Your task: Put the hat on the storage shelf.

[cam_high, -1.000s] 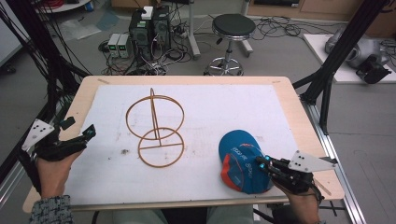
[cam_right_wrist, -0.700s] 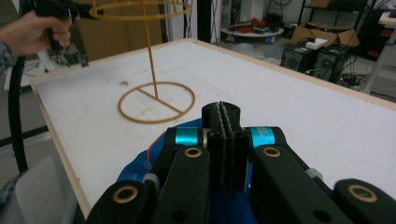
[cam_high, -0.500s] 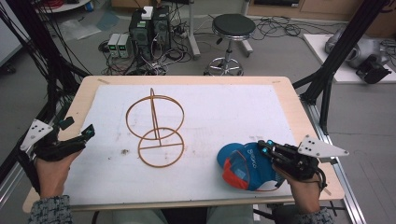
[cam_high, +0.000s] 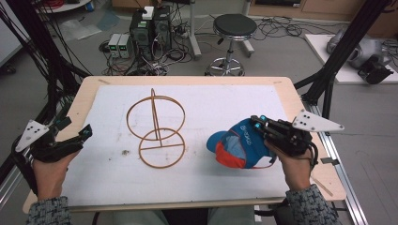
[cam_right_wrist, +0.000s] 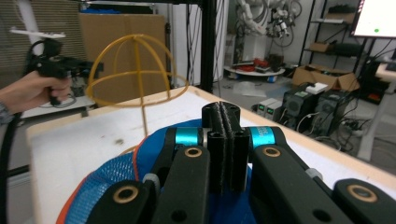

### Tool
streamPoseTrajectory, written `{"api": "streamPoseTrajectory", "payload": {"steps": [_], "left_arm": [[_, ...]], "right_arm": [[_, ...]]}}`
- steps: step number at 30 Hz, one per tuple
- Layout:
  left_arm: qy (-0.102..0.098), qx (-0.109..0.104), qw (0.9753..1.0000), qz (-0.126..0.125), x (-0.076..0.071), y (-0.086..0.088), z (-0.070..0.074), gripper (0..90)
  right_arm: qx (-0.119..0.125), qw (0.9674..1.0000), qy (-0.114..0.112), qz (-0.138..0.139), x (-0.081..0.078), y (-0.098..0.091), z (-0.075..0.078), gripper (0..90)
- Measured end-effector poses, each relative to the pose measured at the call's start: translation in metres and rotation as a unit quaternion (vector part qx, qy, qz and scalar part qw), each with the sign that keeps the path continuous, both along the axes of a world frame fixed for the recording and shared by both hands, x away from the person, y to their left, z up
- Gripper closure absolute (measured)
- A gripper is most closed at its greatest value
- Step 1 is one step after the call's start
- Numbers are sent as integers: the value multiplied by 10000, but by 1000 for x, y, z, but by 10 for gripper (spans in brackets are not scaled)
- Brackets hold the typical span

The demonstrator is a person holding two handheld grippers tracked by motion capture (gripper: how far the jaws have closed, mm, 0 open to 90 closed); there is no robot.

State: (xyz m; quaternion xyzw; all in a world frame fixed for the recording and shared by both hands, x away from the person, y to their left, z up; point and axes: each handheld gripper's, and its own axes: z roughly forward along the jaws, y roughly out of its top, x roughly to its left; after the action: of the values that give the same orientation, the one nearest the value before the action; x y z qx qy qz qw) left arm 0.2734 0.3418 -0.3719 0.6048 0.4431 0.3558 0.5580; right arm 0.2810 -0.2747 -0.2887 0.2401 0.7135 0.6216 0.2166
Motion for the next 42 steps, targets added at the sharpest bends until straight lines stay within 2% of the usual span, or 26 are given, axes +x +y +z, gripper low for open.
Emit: {"api": "streamPoseTrajectory", "payload": {"steps": [2, 4, 10, 16, 20, 26, 31, 36, 42], "left_arm": [[-1, 1, 10000, -8, 0, 1, 0, 179], [-1, -5, 10000, -2, 0, 1, 0, 179], [-8, -13, 10000, -9, -1, 2, 1, 179], [-16, -30, 10000, -3, -1, 3, 1, 179], [-17, -35, 10000, -21, -1, 2, 1, 179], [-18, -39, 10000, -11, -1, 3, 1, 179], [-15, -58, 10000, 0, -1, 5, 1, 179], [-26, -71, 10000, 5, -1, 6, 1, 179], [-29, -77, 10000, 32, -2, 8, 1, 179]], "right_arm": [[49, 9999, -81, -42, 12, 6, 8, 897], [62, 9999, -89, -53, 16, 7, 10, 897], [223, 9994, -199, -160, 43, 18, 27, 897], [345, 9985, -290, -299, 58, 26, 44, 897], [409, 9979, -329, -367, 65, 30, 52, 897], [644, 9961, -323, -519, 79, 44, 68, 897], [751, 9956, -307, -469, 85, 56, 76, 897], [782, 9954, -354, -421, 91, 73, 84, 897], [928, 9947, -327, -303, 97, 96, 91, 897]]}}
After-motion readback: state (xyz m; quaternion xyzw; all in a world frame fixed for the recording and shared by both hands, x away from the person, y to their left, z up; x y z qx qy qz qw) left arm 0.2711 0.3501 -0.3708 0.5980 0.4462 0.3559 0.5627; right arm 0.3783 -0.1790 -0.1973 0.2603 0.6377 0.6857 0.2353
